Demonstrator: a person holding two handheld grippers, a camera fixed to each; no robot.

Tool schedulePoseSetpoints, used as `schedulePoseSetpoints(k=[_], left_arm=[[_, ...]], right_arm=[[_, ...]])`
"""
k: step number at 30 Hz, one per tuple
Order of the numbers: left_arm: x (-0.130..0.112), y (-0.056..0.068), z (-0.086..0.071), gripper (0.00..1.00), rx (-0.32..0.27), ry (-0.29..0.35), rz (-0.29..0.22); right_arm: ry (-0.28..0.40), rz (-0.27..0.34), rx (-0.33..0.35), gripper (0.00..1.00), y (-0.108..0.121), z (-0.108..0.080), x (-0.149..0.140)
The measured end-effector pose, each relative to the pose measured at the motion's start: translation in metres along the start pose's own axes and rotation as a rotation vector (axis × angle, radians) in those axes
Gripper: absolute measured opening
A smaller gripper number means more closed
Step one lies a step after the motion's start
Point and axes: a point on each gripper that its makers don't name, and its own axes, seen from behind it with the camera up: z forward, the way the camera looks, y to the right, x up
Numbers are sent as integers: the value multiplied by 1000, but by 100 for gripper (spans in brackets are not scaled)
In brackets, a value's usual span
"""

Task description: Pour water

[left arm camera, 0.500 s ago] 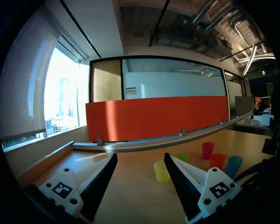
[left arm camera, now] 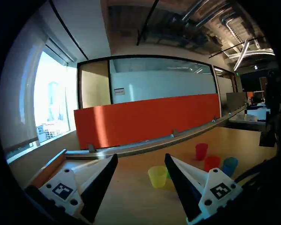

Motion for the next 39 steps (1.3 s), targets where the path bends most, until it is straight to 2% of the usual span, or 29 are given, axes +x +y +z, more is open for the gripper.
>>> schedulePoseSetpoints(k=[5,11,17,23,29,39], left_arm=[[-5,7,6,93,-51,-37,11],[-11,15,14,93,-111,-86,10],[-8,18,23,93,-153,-108,54],[-6,35,31,93,-238,-137,96],[-5,50,42,93,-326,-160,113],[-11,66,67,93,-415,-217,128]], right_arm=[[-27,-27,52,100,-10,1,-2],[-63,-91,149,100,-27,3,1],[-120,-140,265,100,-45,0,-5],[-172,-161,345,100,-54,-2,-13],[-222,-192,411,100,-60,-6,-22],[-282,-246,509,100,-74,-10,-40]])
